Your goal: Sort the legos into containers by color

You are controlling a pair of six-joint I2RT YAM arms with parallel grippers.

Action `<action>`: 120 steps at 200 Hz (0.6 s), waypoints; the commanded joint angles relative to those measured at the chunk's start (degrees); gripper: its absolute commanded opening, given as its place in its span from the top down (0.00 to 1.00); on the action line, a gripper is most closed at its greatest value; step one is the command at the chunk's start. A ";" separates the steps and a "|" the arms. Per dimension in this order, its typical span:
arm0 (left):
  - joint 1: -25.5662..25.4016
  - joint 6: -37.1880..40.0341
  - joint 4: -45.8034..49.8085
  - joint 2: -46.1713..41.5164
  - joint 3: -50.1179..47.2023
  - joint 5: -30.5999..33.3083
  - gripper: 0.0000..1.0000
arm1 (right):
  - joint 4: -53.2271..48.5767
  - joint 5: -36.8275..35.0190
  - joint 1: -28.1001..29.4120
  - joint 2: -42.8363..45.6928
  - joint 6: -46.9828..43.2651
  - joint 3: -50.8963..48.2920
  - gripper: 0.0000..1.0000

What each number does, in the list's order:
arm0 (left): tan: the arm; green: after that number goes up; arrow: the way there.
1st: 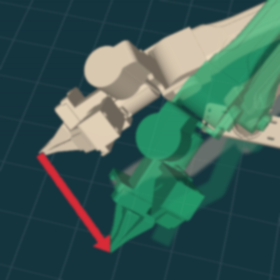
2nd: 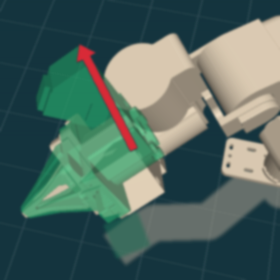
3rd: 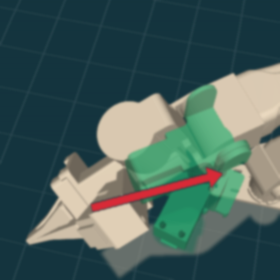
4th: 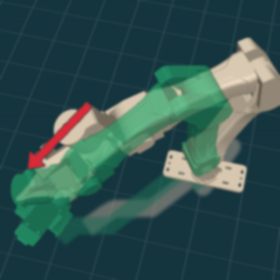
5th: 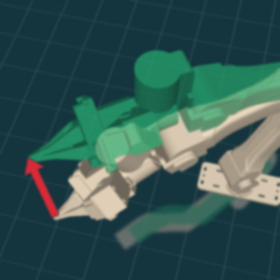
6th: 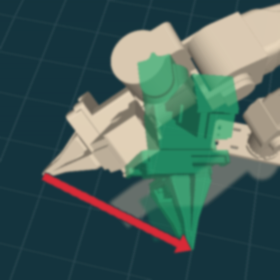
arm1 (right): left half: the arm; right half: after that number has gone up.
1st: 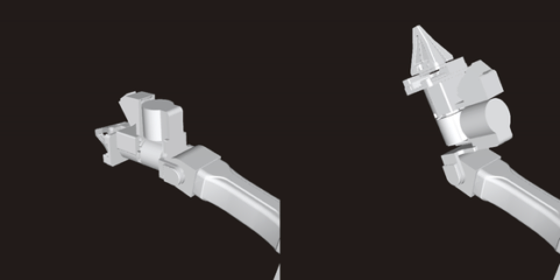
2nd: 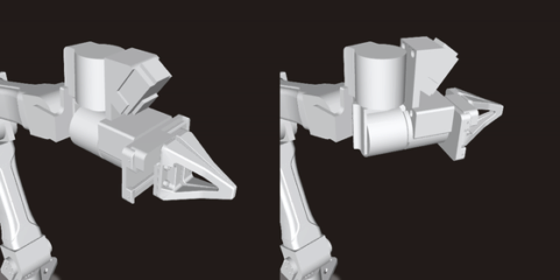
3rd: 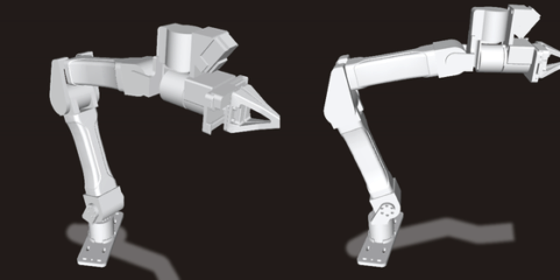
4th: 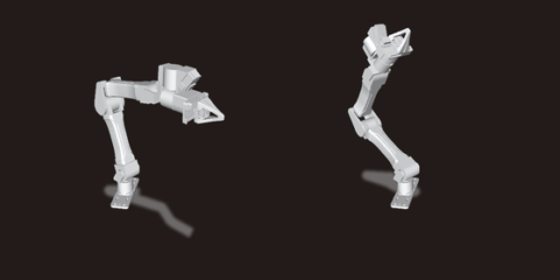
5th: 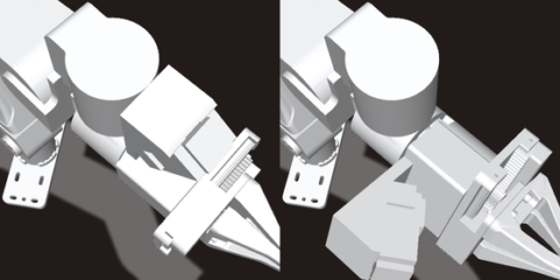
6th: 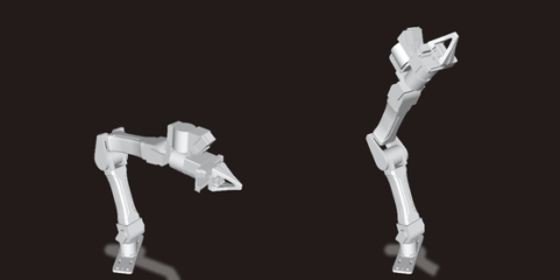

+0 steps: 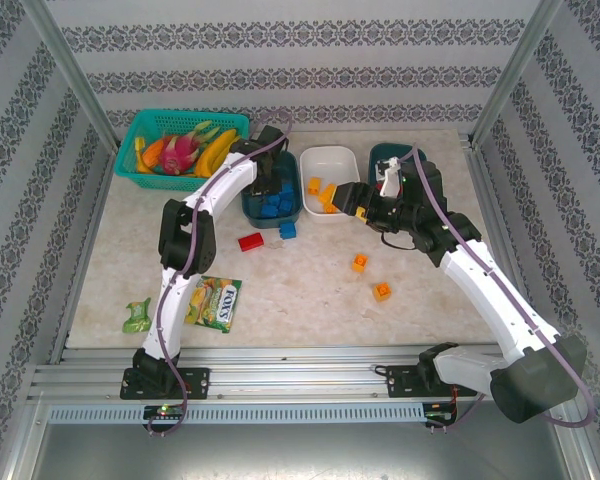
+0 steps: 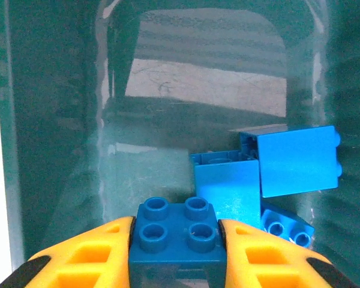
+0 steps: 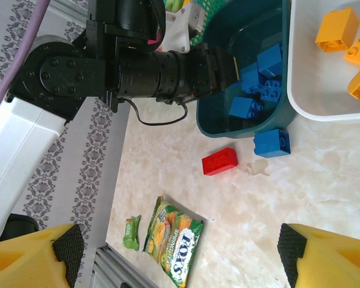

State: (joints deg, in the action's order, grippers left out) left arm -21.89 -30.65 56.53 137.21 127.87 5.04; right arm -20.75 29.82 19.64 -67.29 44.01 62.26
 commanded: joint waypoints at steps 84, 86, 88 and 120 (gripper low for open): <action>0.78 -1.14 4.54 0.72 1.66 -0.72 0.45 | -8.00 -5.34 4.13 -2.61 -5.63 1.81 0.13; 0.73 -1.16 4.48 0.52 1.65 -0.73 0.44 | -8.17 -5.64 4.28 -2.70 -5.78 1.81 0.13; 0.78 -1.16 4.47 0.32 1.67 -0.73 0.44 | -8.27 -5.83 4.51 -2.81 -5.91 1.81 0.13; 0.75 -2.06 3.94 -5.10 1.61 -2.09 0.38 | -9.26 -11.01 8.87 -4.98 -8.99 1.90 0.13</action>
State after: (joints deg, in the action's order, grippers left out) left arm -21.71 -31.70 58.41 138.50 127.98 4.27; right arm -27.73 24.34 25.61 -70.70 39.11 62.24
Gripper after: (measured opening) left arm 0.612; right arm 0.871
